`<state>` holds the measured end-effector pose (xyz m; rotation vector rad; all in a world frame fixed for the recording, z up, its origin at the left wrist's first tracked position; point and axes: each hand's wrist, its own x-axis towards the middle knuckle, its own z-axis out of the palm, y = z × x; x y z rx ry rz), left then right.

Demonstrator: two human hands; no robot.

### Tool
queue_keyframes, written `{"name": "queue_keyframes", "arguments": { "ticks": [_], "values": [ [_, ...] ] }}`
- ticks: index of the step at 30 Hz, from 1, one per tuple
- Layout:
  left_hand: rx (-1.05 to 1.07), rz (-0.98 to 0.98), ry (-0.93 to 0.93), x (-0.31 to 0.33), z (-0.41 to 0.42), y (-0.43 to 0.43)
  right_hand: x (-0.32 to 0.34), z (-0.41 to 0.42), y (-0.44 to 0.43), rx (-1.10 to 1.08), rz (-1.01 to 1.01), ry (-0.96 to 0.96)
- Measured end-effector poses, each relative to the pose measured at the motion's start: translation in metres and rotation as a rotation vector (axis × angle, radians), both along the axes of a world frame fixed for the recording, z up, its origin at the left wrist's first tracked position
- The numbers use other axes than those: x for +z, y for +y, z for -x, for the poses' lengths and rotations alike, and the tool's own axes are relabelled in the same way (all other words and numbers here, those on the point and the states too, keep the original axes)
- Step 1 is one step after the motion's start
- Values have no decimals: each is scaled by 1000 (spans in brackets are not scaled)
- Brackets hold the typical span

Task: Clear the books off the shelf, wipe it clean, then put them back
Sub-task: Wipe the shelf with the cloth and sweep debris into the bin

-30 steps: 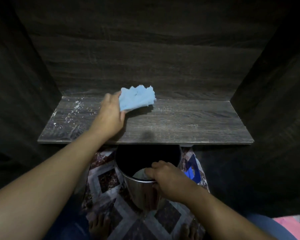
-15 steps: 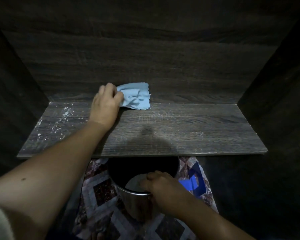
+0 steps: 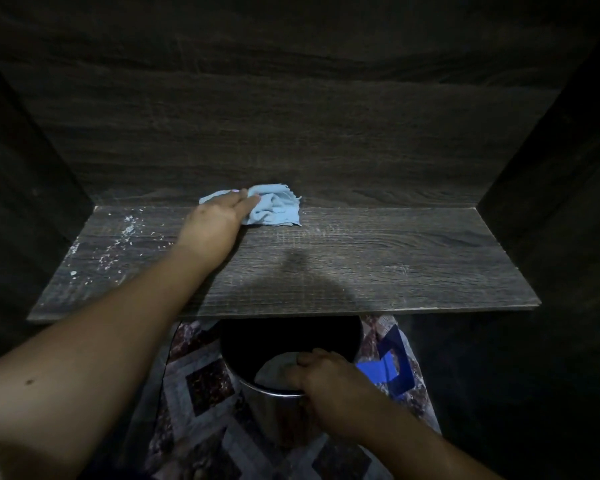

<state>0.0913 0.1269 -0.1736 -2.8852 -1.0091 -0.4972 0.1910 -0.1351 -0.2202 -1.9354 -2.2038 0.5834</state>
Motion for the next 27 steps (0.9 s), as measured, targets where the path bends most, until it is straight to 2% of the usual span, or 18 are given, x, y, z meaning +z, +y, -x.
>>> {"name": "queue_keyframes", "arguments": {
  "ticks": [10, 15, 19, 27],
  "values": [
    [-27, 8, 82, -4, -4, -5, 0, -3, -3, 7, 35, -12],
    [7, 18, 121, 1, -12, -7, -2, -4, -4, 25, 50, -12],
    [69, -8, 224, 5, -20, -7, -2, -4, -6, 27, 42, 38],
    [122, 28, 256, 9, -25, -5, -3, -7, -7, 41, 65, 34]
  ]
}}
